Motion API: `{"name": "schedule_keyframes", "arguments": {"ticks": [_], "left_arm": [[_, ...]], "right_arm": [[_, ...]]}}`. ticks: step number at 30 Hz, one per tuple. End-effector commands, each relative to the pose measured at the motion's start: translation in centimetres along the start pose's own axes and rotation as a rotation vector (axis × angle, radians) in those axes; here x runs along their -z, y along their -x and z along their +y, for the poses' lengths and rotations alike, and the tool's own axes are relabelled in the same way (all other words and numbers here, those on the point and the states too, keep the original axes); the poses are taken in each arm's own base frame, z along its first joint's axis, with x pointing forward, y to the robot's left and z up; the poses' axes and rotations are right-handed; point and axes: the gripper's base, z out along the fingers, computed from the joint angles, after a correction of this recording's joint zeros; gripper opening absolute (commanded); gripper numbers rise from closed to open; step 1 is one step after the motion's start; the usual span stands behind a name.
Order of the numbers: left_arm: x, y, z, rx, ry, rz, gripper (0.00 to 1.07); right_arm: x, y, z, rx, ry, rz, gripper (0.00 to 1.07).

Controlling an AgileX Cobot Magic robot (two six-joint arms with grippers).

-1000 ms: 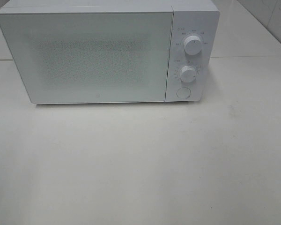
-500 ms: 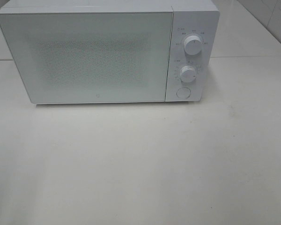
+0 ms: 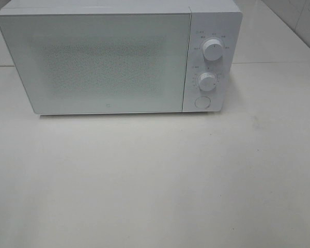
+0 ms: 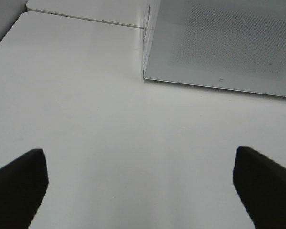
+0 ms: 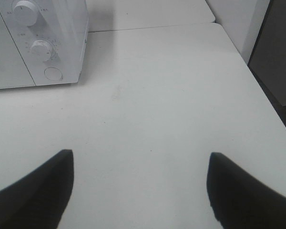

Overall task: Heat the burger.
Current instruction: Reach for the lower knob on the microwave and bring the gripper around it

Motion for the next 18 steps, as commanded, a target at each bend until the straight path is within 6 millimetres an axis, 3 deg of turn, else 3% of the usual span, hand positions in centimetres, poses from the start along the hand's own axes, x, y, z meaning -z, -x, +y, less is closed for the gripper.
{"name": "schedule_keyframes", "arguments": {"ticks": [1,18], "left_arm": [[0.17,-0.22,-0.04,0.001,-0.001,-0.020,0.98],[0.26,-0.33,0.37,-0.069,0.044,-0.018,0.98]], "right_arm": [[0.26,-0.30,-0.07,0.009,-0.003,-0.022,0.75],[0.21,-0.27,0.01,0.006,0.004,-0.017,0.75]]}}
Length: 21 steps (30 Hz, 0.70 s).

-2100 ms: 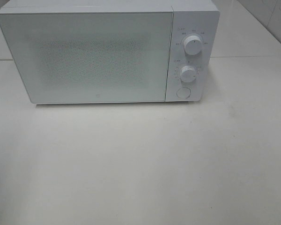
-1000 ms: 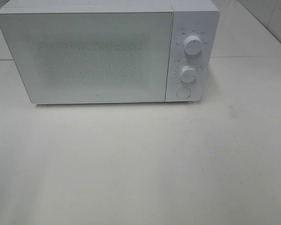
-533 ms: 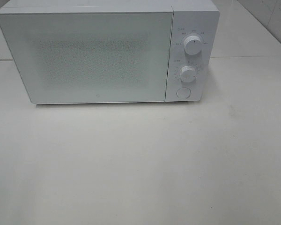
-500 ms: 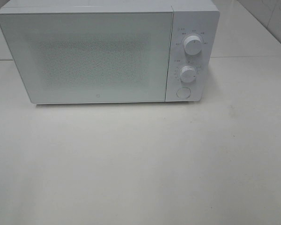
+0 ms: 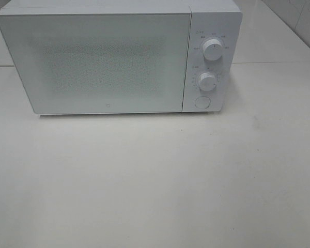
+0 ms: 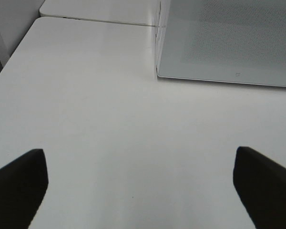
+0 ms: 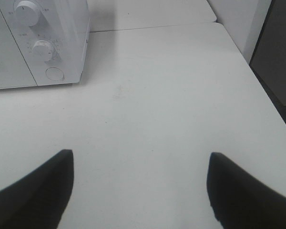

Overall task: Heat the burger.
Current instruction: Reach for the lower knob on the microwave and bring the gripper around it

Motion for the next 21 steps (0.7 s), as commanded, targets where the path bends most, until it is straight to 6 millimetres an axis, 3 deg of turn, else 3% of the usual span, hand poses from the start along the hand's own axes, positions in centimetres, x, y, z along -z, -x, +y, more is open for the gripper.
{"name": "schedule_keyframes", "arguments": {"ticks": [1,21], "left_arm": [[0.33,-0.21,0.00,-0.006,0.003,-0.022,0.98],[0.33,-0.21,0.00,-0.006,0.003,-0.022,0.98]], "right_arm": [[0.21,-0.27,-0.04,0.008,-0.001,-0.018,0.75],[0.19,-0.27,0.04,0.003,0.007,-0.016,0.75]]}}
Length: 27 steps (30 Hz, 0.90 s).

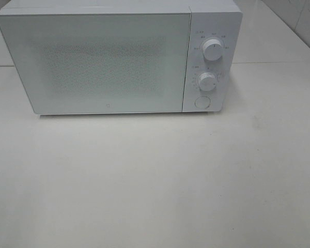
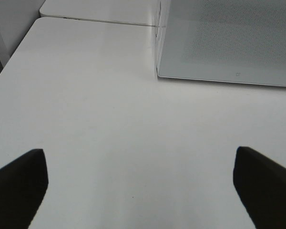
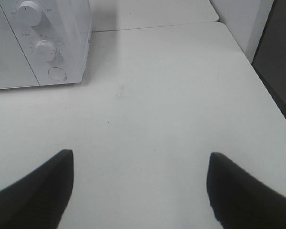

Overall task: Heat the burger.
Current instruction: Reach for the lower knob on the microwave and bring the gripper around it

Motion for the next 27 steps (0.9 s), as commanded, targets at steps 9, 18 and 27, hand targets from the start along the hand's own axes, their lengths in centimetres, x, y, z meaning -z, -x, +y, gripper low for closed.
{"name": "schedule_keyframes", "arguments": {"ticks": [9,18,27], "left_arm": [[0.3,-0.2,0.0,-0.003,0.001,-0.022,0.98],[0.3,-0.2,0.0,-0.003,0.001,-0.022,0.98],[0.3,-0.2,0.0,-0.003,0.001,-0.017,0.98]], "right_arm": [[0.2,-0.3,0.0,0.004,0.001,-0.016,0.75],[0.2,1.1,0.1,0.009,0.008,-0.067,0.75],[-1.9,3.2,0.5,0.017,0.019,-0.146,0.75]]}}
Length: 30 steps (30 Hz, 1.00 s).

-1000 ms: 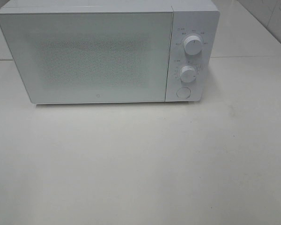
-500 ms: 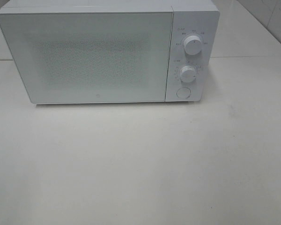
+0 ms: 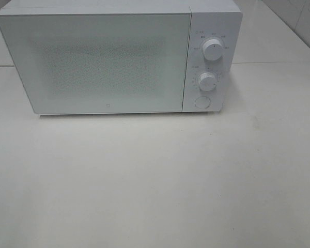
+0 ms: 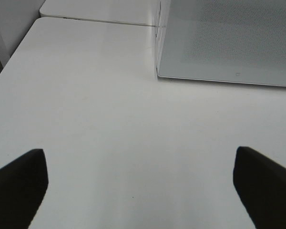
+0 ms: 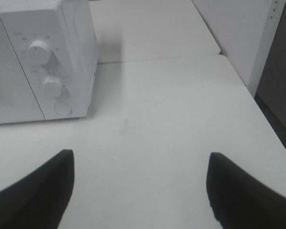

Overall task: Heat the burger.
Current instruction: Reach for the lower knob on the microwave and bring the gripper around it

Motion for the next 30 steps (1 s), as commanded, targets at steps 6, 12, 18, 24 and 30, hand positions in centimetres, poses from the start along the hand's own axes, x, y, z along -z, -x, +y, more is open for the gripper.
{"name": "schedule_keyframes", "arguments": {"ticks": [6,12,18,24,30], "left_arm": [[0.3,-0.2,0.0,-0.003,0.001,-0.017,0.98],[0.3,-0.2,0.0,-0.003,0.001,-0.017,0.98],[0.3,-0.2,0.0,-0.003,0.001,-0.017,0.98],[0.3,-0.2,0.0,-0.003,0.001,-0.017,0.98],[0.3,-0.2,0.0,-0.003,0.001,-0.017,0.98]], "right_arm": [[-3.5,0.7,0.4,0.029,0.035,-0.058,0.75],[-5.9,1.1,0.8,0.038,0.058,-0.088,0.75],[-8.1,1.5,1.2,0.040,0.069,-0.106,0.75],[-10.6,2.2,1.5,0.042,0.080,-0.107,0.75],[-13.5,2.8,2.0,0.015,0.097,-0.134,0.75]]}}
